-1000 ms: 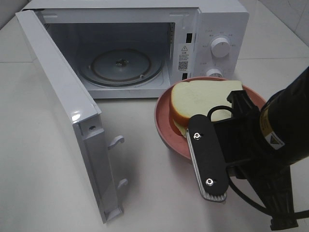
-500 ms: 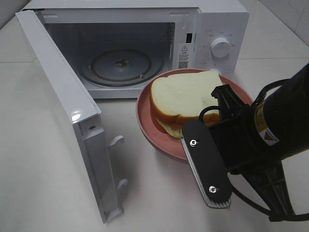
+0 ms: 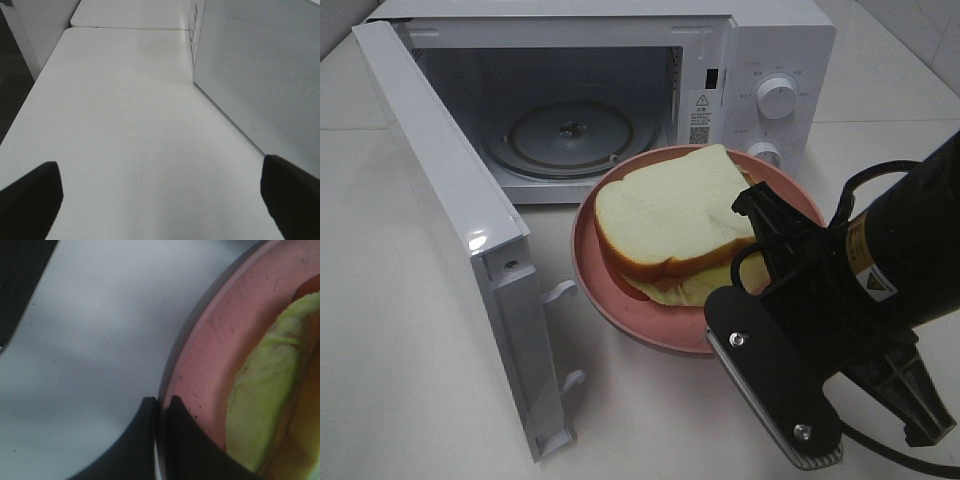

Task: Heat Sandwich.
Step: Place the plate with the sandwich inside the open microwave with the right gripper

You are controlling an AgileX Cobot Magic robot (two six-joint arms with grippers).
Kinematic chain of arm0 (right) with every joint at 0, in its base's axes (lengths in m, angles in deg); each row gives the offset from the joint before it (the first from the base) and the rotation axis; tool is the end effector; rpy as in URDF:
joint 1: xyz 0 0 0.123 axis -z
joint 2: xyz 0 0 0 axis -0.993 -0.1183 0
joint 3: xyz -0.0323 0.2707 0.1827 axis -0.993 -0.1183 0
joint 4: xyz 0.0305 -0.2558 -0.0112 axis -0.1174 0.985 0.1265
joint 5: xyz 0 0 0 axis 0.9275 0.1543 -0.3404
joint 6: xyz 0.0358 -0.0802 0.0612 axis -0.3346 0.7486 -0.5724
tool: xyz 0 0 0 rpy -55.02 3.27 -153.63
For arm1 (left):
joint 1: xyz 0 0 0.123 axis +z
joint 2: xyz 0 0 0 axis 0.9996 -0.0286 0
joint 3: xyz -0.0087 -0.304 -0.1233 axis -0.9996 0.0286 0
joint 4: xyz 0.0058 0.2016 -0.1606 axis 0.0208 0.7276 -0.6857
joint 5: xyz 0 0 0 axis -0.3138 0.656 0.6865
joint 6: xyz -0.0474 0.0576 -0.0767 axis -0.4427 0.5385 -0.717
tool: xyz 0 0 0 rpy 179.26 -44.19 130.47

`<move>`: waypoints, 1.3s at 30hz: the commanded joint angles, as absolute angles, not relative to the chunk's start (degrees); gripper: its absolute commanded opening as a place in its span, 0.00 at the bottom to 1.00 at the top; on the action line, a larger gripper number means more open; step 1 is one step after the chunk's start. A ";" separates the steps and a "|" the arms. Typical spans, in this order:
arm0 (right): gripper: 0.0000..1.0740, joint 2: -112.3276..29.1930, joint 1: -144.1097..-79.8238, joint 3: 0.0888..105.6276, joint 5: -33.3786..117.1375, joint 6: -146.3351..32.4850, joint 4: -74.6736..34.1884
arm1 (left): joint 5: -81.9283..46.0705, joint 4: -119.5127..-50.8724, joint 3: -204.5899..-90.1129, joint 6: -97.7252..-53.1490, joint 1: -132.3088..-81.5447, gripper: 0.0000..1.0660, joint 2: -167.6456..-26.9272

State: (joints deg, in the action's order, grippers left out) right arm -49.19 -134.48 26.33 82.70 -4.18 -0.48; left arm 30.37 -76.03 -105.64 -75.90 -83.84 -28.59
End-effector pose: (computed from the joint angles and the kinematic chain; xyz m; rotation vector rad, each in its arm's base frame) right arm 0.1645 0.1702 0.2426 -2.3975 1.3333 -0.3879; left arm -0.0274 -0.0110 0.2748 -0.0181 2.0150 -0.0261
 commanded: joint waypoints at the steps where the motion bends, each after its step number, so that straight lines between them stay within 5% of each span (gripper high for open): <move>1: 0.00 -49.07 -134.48 26.27 81.44 -1.55 0.10 | 30.31 -76.03 -105.53 -75.90 -83.78 0.97 -26.93; 21: 0.00 -52.11 -118.38 27.88 80.58 29.22 -20.99 | 30.31 -76.03 -105.53 -75.90 -83.78 0.97 -26.93; 39: 0.00 -62.31 -117.30 39.62 81.90 31.97 -25.91 | 30.31 -76.03 -105.53 -75.90 -83.78 0.97 -26.93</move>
State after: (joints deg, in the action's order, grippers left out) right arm -61.74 -117.41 38.13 82.59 31.34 -25.17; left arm 30.37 -76.03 -105.64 -75.90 -83.84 -28.59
